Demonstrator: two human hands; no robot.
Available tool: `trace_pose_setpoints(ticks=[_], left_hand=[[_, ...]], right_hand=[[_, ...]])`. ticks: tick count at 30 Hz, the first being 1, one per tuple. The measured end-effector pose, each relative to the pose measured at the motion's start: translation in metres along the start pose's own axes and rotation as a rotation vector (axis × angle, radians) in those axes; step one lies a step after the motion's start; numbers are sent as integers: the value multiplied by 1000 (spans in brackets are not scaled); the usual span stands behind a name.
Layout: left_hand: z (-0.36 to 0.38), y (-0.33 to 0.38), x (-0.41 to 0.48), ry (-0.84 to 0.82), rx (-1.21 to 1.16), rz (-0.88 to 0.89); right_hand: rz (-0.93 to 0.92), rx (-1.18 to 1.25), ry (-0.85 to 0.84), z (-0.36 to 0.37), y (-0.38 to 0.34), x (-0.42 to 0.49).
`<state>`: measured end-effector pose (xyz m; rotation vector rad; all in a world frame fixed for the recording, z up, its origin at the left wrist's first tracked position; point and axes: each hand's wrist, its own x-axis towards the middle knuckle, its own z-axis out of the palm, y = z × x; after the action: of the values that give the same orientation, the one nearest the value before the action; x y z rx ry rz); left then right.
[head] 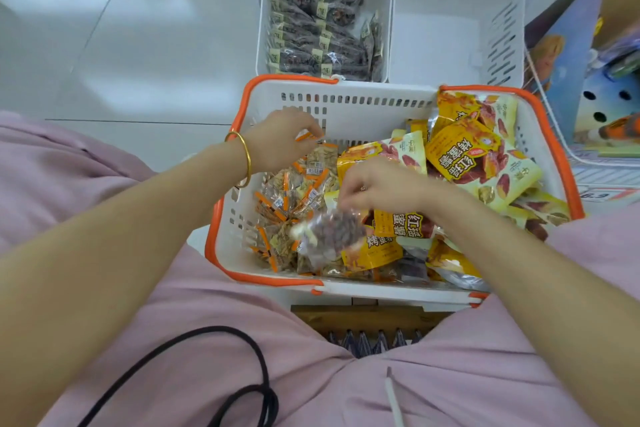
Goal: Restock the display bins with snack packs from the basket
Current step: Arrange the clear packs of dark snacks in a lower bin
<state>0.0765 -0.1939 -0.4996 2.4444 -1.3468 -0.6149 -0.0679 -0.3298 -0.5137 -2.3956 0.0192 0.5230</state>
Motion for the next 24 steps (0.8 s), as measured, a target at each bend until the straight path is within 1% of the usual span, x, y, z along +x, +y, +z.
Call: trace_pose_setpoints(ticks=[2, 3, 6, 7, 8, 9, 11, 13, 15, 18, 20, 24], left_hand=[[-2, 7, 1, -3, -209, -69], [-3, 12, 2, -20, -353, -107], [-4, 27, 8, -144, -887, -229], [-3, 32, 10, -196, -990, -251], [-1, 36, 12, -243, -1015, -239], [2, 40, 16, -264, -983, -207], [8, 46, 21, -217, -864, -152], [10, 49, 28, -149, -777, -122], [12, 51, 36, -143, -719, -102], [14, 58, 43, -147, -767, -70], [15, 62, 47, -144, -790, -74], [16, 67, 51, -162, -831, -97]], right_hand=[[123, 289, 134, -31, 5, -11], [164, 406, 187, -44, 9, -17], [202, 581, 337, -64, 23, -31], [217, 632, 388, -66, 28, -34], [237, 689, 442, -67, 32, -35], [256, 748, 495, -68, 37, -36], [278, 842, 580, -70, 42, -37], [281, 876, 609, -72, 45, -39], [278, 890, 603, -74, 47, -43], [284, 975, 589, -78, 51, -52], [290, 984, 571, -78, 54, -57], [287, 934, 646, -76, 57, -56]])
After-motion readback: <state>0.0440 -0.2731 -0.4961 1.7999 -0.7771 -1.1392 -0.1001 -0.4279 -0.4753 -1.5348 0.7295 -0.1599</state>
